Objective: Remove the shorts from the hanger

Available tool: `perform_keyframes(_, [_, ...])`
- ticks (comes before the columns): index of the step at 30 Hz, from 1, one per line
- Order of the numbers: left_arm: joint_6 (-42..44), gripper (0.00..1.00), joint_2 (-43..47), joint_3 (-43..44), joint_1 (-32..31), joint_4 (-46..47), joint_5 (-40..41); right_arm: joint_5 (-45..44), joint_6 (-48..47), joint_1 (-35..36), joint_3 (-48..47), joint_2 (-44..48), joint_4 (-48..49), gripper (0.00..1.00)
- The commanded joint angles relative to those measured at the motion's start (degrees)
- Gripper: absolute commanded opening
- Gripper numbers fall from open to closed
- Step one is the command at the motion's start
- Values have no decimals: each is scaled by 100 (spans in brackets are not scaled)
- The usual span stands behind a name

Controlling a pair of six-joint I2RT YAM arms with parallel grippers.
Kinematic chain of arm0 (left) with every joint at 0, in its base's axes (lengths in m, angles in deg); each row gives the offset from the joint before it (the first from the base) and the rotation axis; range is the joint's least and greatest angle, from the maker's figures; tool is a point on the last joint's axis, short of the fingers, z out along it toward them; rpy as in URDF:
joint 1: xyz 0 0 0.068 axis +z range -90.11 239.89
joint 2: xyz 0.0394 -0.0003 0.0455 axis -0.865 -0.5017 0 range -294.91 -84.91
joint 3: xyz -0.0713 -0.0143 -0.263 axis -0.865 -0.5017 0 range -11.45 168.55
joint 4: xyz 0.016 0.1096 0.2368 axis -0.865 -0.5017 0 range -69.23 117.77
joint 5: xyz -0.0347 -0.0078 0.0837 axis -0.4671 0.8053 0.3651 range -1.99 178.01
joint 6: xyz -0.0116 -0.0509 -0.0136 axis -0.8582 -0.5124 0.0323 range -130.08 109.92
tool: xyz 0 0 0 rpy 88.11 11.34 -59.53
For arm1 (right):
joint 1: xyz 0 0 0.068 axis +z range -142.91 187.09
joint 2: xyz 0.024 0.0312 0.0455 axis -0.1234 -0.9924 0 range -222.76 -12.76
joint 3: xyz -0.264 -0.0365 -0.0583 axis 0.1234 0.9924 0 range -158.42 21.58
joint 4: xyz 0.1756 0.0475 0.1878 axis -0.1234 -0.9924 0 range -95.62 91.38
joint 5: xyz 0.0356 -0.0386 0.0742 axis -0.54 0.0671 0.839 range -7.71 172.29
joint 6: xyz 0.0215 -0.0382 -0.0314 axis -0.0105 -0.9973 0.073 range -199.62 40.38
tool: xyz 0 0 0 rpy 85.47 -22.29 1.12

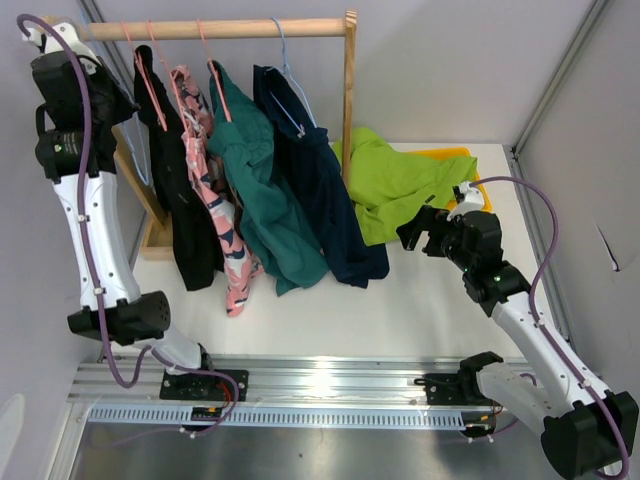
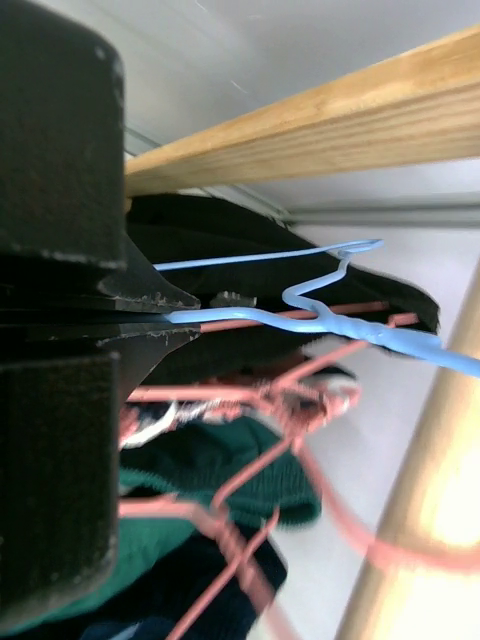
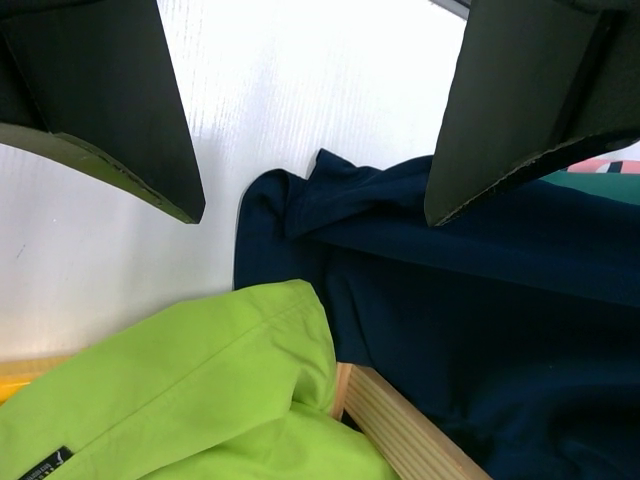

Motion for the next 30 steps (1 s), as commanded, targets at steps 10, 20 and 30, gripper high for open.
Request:
perform_keyframes(10, [210,6,128,-144,-17,-402,1124,54,-66,28,-15,223,158,99])
perform_keyframes(20, [69,87,1121,-1067,-17,-209,923,-7,31,81,-41,662,-220,99])
perform_keyframes(30, [-230,81,2053,-1524,-25,29,79,-209,57,239,-156,1032,-677,99])
